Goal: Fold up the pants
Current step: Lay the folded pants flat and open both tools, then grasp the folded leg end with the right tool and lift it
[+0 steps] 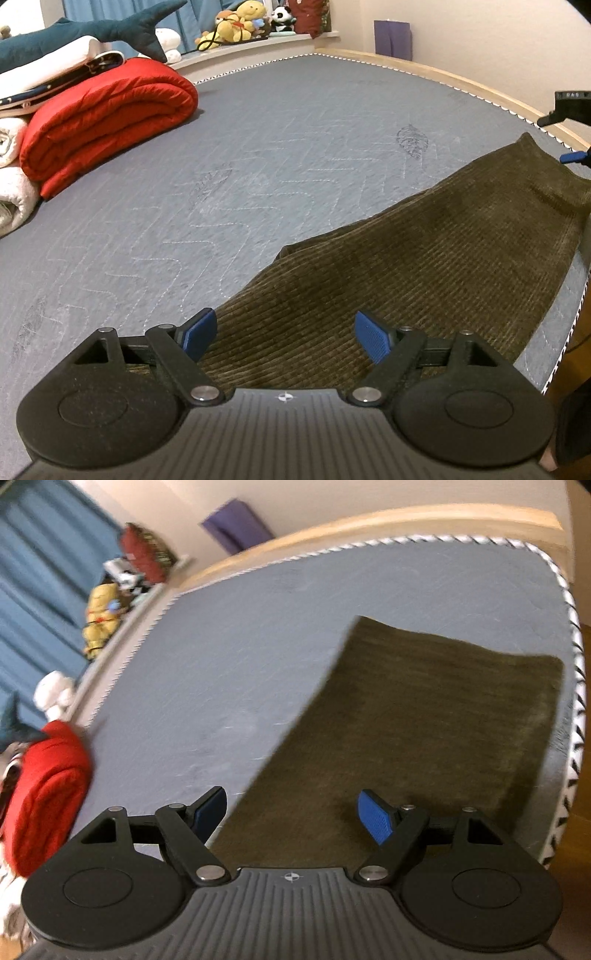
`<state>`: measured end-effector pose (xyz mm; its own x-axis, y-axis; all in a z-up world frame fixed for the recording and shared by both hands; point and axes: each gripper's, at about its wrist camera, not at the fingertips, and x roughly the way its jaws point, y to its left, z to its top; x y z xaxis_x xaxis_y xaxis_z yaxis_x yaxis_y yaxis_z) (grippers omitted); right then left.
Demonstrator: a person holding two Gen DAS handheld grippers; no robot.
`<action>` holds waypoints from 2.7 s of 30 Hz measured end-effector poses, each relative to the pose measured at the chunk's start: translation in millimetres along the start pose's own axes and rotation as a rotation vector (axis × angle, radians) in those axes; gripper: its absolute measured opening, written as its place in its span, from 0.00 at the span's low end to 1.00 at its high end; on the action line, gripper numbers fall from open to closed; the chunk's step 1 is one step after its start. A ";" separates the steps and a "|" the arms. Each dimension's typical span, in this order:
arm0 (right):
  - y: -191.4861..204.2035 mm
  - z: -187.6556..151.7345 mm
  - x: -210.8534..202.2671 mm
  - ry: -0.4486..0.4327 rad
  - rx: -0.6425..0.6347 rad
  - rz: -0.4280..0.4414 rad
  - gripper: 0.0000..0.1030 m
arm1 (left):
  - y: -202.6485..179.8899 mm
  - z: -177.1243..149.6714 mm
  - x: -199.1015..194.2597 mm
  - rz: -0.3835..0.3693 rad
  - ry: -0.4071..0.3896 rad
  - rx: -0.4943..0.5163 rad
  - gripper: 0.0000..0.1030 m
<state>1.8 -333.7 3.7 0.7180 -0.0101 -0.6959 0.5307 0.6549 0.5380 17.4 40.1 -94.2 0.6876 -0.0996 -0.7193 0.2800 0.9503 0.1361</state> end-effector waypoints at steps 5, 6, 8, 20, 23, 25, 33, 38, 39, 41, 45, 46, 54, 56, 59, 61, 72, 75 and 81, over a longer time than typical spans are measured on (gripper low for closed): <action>20.7 -11.7 -15.4 0.048 -0.019 0.066 0.78 | -5.3 2.9 2.7 -0.013 -0.002 0.000 0.83; 24.1 -13.5 -20.6 0.055 -0.020 0.076 0.78 | -6.6 3.4 2.5 -0.017 -0.005 0.003 0.83; 31.9 -14.8 -31.2 0.059 -0.022 0.096 0.78 | -8.9 4.1 1.4 -0.022 -0.011 0.008 0.83; 24.6 -22.3 -35.2 -0.052 -0.214 0.043 0.81 | -6.1 2.0 -13.1 -0.038 -0.036 -0.012 0.83; 5.2 -15.8 -28.1 -0.060 -0.217 -0.002 0.79 | -2.4 4.4 -13.7 -0.034 -0.038 -0.031 0.83; -6.4 -13.1 -25.9 -0.066 -0.216 -0.019 0.67 | -3.1 5.8 -12.5 -0.035 -0.036 -0.034 0.83; -56.9 0.6 -36.6 -0.130 -0.141 -0.073 0.40 | -11.6 9.4 -9.1 -0.050 -0.035 -0.022 0.83; -102.0 11.3 -31.5 -0.108 -0.007 -0.120 0.58 | -12.8 8.8 -3.0 -0.041 -0.019 -0.026 0.83; -110.1 12.7 -29.6 -0.099 0.023 -0.129 0.58 | -13.1 9.0 -2.1 -0.041 -0.016 -0.026 0.83; -125.6 14.3 -25.2 -0.082 0.075 -0.144 0.58 | -14.4 9.8 -1.8 -0.044 -0.016 -0.023 0.83; -146.3 16.1 -13.5 -0.045 0.160 -0.174 0.62 | -18.6 11.4 -1.5 -0.046 -0.020 -0.015 0.83; -149.6 17.7 -10.0 -0.036 0.173 -0.177 0.62 | -19.7 11.6 -1.1 -0.046 -0.019 -0.014 0.84; -165.9 23.5 8.8 -0.065 0.179 -0.232 0.62 | -22.1 10.0 3.8 -0.045 -0.006 -0.002 0.84; -163.8 26.9 13.4 -0.087 0.161 -0.236 0.63 | -23.0 8.6 5.1 -0.042 0.000 0.000 0.84; -165.0 30.0 20.4 -0.116 0.152 -0.250 0.58 | -21.3 7.4 4.4 -0.043 0.000 0.003 0.84; -162.1 29.1 22.9 -0.129 0.137 -0.281 0.50 | -19.0 7.2 2.9 -0.044 -0.005 -0.001 0.85; -140.9 31.8 3.8 -0.233 0.162 -0.276 0.17 | -8.8 5.6 -1.9 -0.039 -0.013 -0.021 0.85; -118.5 31.8 -10.9 -0.282 0.121 -0.238 0.16 | -6.8 5.7 -3.3 -0.035 -0.017 -0.025 0.85; -18.0 0.9 -46.5 -0.394 -0.205 -0.077 0.15 | -0.4 5.3 -4.7 -0.026 -0.021 -0.047 0.85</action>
<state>-40.6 -345.7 26.8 0.8178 -0.3255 -0.4747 0.5176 0.7766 0.3591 17.6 38.5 -87.3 0.6947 -0.1299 -0.7075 0.2663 0.9601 0.0852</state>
